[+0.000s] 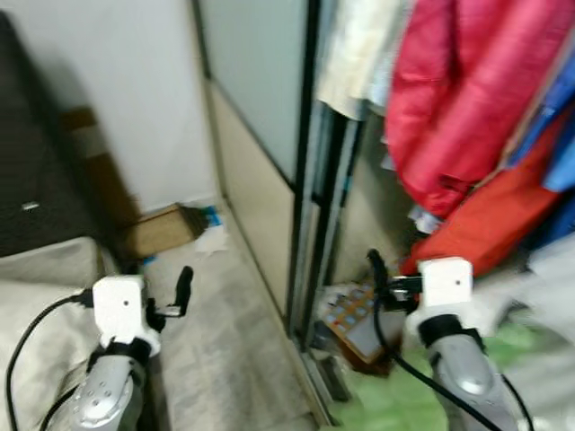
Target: Clean up the room
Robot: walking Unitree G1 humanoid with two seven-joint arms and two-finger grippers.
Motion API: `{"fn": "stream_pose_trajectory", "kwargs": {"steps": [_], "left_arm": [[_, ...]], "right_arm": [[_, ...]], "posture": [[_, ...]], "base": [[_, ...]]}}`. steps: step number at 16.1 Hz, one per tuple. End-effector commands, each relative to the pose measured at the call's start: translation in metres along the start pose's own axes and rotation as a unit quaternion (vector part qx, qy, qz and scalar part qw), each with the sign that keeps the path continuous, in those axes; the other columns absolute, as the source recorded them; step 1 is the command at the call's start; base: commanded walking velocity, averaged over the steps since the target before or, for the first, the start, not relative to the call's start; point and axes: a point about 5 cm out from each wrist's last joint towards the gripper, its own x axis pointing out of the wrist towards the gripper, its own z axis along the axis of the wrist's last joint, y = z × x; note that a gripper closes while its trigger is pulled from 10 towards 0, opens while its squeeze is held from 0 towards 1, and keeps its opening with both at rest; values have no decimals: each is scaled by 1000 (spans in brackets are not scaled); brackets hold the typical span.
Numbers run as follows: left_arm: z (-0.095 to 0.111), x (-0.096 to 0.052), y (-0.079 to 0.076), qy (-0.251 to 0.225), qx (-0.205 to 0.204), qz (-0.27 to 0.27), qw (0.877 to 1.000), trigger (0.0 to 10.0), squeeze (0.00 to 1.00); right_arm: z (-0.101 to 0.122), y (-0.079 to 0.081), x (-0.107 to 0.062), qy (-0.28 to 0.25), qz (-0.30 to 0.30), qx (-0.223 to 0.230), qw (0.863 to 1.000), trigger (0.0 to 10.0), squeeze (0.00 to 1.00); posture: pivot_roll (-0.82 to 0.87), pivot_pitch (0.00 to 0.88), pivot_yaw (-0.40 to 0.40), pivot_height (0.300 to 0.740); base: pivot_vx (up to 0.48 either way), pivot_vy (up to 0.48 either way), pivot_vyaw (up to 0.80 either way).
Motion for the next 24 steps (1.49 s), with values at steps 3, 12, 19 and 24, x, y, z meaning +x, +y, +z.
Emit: {"fn": "stream_pose_trajectory", "kwargs": {"steps": [3, 12, 19, 24], "left_arm": [[4, 2, -3, 2, 5, -12, 1000, 10000, 0], [3, 5, -14, 3, -8, -26, 1000, 10000, 0], [4, 4, -16, 2, -9, -32, 999, 10000, 0], [4, 4, -16, 4, -7, -30, 1000, 10000, 0]], "right_arm": [[-3, -5, 1, 6, -3, -5, 1000, 10000, 0], [-2, -5, -4, 12, -9, -2, 1000, 10000, 0], [-4, -2, -3, 16, -5, 4, 1000, 10000, 0], [-3, 3, 3, 11, 5, 5, 1000, 10000, 0]], "posture": [[-7, 0, 7, 740], [-22, 12, -7, 740], [-12, 8, -7, 740], [1, 0, -14, 740]], "base": [[0, 0, 800], [0, 0, 800], [0, 0, 800], [0, 0, 800]]}}
